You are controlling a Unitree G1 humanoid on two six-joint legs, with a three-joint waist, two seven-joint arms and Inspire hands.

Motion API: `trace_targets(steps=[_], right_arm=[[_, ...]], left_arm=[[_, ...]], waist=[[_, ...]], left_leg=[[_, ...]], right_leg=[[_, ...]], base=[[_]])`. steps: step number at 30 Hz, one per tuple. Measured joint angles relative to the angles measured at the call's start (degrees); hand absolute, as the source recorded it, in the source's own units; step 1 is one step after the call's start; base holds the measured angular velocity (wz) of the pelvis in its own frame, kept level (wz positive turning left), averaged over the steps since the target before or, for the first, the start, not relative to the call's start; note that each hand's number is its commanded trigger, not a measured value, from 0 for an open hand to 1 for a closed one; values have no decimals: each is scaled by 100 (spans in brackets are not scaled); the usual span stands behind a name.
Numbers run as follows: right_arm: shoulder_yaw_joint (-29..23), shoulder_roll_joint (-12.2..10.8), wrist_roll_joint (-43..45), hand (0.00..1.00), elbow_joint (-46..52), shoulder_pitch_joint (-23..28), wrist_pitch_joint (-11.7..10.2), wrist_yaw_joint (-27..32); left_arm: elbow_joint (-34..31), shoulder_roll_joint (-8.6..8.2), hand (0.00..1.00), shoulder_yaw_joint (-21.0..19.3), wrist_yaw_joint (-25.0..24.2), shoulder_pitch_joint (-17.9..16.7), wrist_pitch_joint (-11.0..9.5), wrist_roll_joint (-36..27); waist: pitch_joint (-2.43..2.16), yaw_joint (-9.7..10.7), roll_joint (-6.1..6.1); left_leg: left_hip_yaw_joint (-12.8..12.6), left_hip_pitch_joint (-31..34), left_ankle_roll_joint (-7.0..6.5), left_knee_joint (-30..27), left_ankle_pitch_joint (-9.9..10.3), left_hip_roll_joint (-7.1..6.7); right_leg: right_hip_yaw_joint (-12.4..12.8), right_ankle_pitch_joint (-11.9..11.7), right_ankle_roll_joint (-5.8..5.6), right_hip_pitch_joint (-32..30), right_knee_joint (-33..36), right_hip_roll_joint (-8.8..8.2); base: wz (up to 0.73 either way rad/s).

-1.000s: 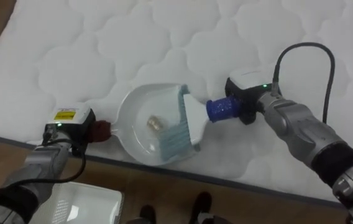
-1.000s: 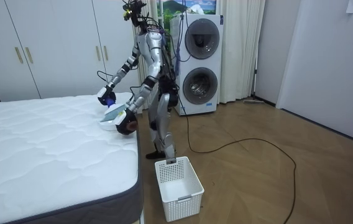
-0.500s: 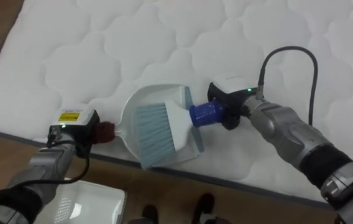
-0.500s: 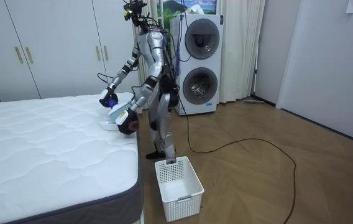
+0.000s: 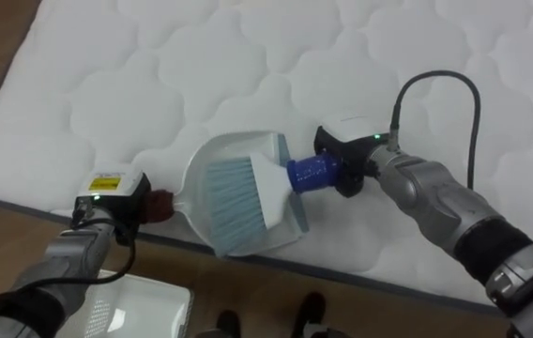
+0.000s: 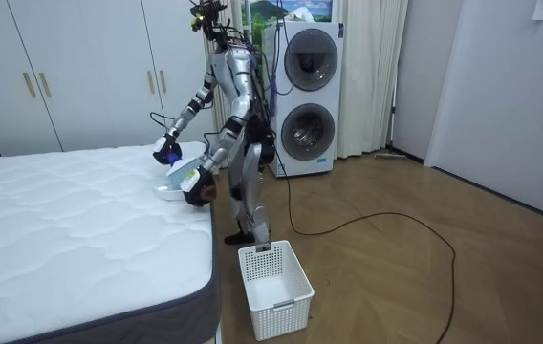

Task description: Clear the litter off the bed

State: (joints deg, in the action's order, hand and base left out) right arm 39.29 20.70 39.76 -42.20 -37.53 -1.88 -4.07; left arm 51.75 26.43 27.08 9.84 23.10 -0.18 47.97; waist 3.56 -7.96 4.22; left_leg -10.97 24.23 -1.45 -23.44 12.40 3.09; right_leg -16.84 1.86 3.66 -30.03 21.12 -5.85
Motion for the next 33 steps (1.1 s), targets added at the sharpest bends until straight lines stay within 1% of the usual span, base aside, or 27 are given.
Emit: trace_targets(steps=[4,7,9,11,12,16,17,18,19,20,22,23,25,27,28,29,30,31,32,33], right_arm=[[-1,0,-6,100,0,1,-7,0],[-5,2,-6,100,0,2,-11,0],[-48,17,-7,100,0,41,-60,8],[-101,83,-13,100,0,77,-149,10],[-210,94,-11,100,0,104,-190,11],[-534,143,-147,99,-2,335,-220,41],[-625,165,-174,33,-5,417,-230,42],[-710,167,-204,33,-5,456,-238,44],[-919,168,-327,0,-5,526,-246,54],[-1125,170,-455,0,-6,587,-243,111],[-1374,182,-791,0,-77,599,-245,227],[-1530,221,-1006,0,-94,600,-244,287],[-1654,321,-1328,0,-94,603,-244,345],[-1879,375,-1591,0,-85,642,-244,397],[-1948,391,-1678,0,-81,672,-245,410],[-2146,403,-1851,0,-73,775,-241,440],[-2295,442,-2033,0,-73,866,-231,472],[-2352,468,-2119,0,-73,905,-223,482],[-2492,483,-2271,0,-74,945,-215,511],[-2501,494,-2355,0,-74,946,-198,564]], left_arm=[[1,-4,100,0,7,-3,0,-3],[3,-3,100,0,1,-16,0,-79],[3,-6,100,-1,-33,-28,-8,-79],[3,-5,100,-23,-38,-26,-22,-77],[3,-5,100,-53,-39,-26,-36,-71],[-9,-5,100,-107,-39,-39,-61,-65],[-23,-6,100,-130,-38,-61,-62,-38],[-57,-5,100,-169,-36,-92,-62,-7],[-105,-7,100,-226,-33,-153,-66,-2],[-139,-8,100,-270,-35,-206,-70,-1],[-218,-9,100,-350,-38,-276,-71,-3],[-312,-10,100,-401,-44,-323,-72,-2],[-426,-12,100,-418,-44,-395,-66,-1],[-681,-12,100,-527,-56,-684,-43,2],[-742,-16,100,-584,-63,-765,-41,5],[-872,-31,100,-695,-99,-943,-33,6],[-996,-48,100,-785,-162,-1086,16,16],[-1029,-60,100,-811,-176,-1134,42,32],[-1084,-74,100,-887,-208,-1209,85,53],[-1128,-70,100,-901,-215,-1249,134,52]], waist=[[0,6,-1],[-3,29,-7],[-2,46,-18],[-4,76,-22],[-4,97,-23],[-2,155,-40],[-7,160,-50],[-11,164,-55],[-23,184,-78],[-32,182,-94],[-42,175,-110],[-53,189,-127],[-81,224,-175],[-141,321,-244],[-146,339,-250],[-184,359,-274],[-226,368,-272],[-251,387,-277],[-263,422,-280],[-265,436,-279]], left_leg=[[3,-1,0,-8,0,-1],[13,-35,-3,-36,-2,-2],[22,-88,-6,-23,-3,-5],[34,-95,-10,-17,-3,-30],[34,-93,-20,-11,-10,-45],[69,-152,-38,-31,-20,-73],[74,-185,-42,-32,-19,-77],[74,-194,-44,-35,-17,-78],[81,-208,-45,-36,-17,-83],[83,-239,-45,-34,-17,-84],[81,-295,-45,-27,-18,-82],[84,-324,-45,-32,-18,-78],[89,-418,-45,-13,-18,-79],[99,-639,-46,102,-19,-106],[98,-722,-44,148,-19,-113],[102,-859,-42,215,-20,-102],[120,-992,-33,293,-25,-101],[161,-1044,-23,327,-31,-110],[203,-1152,-11,388,-41,-106],[210,-1195,-8,406,-43,-96]], right_leg=[[-2,0,0,2,11,-6],[-51,0,0,36,56,-28],[-65,1,-2,97,44,-26],[-60,4,-4,111,44,-49],[-59,4,-4,103,47,-95],[-78,8,-10,184,58,-99],[-77,12,-17,224,57,-100],[-75,13,-19,235,57,-103],[-74,19,-27,257,57,-109],[-70,23,-31,281,57,-112],[-48,32,-33,323,54,-110],[-48,37,-34,357,49,-102],[-51,50,-44,456,34,-107],[-51,128,-82,644,37,-116],[-57,144,-87,715,28,-113],[-48,158,-101,859,-42,-105],[-61,176,-111,983,-84,-93],[-68,183,-120,1044,-118,-84],[-102,186,-125,1171,-185,-64],[-106,186,-125,1229,-222,-47]], base=[[0],[0],[2],[5],[0],[4],[0],[0],[0],[0],[0],[0],[2],[5],[4],[0],[6],[12],[13],[12]])
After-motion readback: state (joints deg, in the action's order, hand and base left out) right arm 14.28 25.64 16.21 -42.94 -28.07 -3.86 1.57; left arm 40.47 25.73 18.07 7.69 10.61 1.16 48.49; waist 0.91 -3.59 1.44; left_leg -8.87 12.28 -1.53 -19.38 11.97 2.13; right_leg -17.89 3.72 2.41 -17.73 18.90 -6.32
